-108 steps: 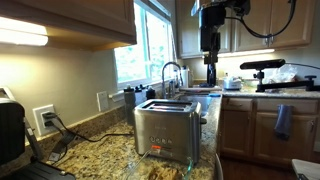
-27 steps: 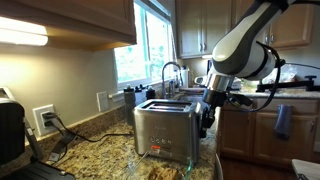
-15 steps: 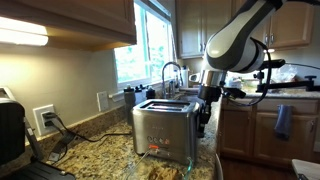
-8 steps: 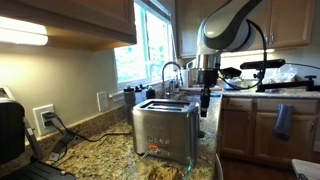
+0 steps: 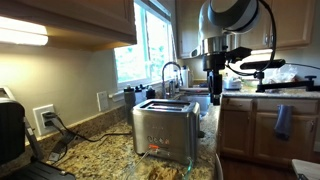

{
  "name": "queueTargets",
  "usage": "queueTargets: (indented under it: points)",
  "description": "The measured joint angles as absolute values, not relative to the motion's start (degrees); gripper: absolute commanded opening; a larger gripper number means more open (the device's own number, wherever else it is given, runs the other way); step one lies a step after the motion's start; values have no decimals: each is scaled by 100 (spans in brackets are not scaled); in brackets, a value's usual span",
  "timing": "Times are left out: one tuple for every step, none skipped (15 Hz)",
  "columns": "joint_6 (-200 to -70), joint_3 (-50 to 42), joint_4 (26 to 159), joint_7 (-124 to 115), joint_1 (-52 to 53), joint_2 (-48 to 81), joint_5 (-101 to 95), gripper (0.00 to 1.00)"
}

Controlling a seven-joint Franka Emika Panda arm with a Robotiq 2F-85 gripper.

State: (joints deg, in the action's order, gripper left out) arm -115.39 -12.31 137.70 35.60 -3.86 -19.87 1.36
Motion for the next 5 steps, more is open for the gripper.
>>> queueTargets:
  points:
    - [-11474, -1230, 13770, 3560, -387, -2072, 99, 99]
    - [-11436, -1230, 13771, 3560, -388, -2148, 56, 87]
    - [-11401, -1230, 13771, 3547, -389, -2217, 21, 93]
    - [-11372, -1230, 13771, 3528, -390, -2265, -5, 99]
    - [-11358, -1230, 13773, 3518, -390, -2295, -16, 99]
